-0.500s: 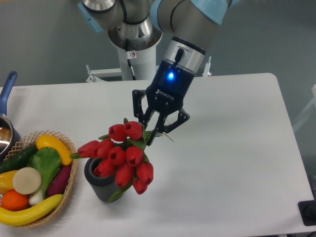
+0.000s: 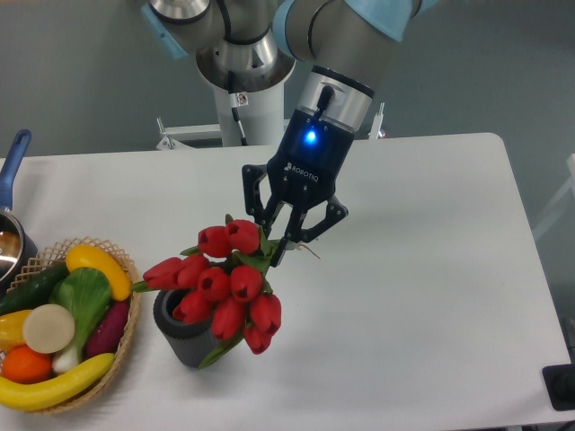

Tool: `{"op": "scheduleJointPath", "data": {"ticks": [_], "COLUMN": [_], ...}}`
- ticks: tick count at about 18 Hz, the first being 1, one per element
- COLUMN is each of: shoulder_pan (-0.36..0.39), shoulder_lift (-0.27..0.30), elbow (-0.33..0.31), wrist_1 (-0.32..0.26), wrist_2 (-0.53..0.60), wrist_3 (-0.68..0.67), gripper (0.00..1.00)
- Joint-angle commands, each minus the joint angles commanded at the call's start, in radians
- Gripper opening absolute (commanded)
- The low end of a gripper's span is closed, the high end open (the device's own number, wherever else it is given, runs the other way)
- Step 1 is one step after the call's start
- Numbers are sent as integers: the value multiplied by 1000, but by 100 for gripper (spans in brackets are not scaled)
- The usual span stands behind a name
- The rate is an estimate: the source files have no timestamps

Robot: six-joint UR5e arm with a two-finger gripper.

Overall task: Insert the flowers into the vase
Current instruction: 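Hold the red tulip bouquet by its stems above the black vase, then lift the tulip bouquet up out of the black vase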

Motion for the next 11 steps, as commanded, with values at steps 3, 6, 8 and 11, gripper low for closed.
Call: {"op": "scheduleJointPath", "data": {"ticks": [3, 6, 8, 11], "shoulder_pan": [-2, -5, -9, -26], "shoulder_lift": [-11, -14, -11, -29], "elbow": [2, 0, -6, 3], "wrist_1": [3, 3, 5, 44], "wrist_2": [0, -2, -8, -55], "wrist_3": [3, 3, 5, 14], "gripper": [31, 31, 31, 31]}}
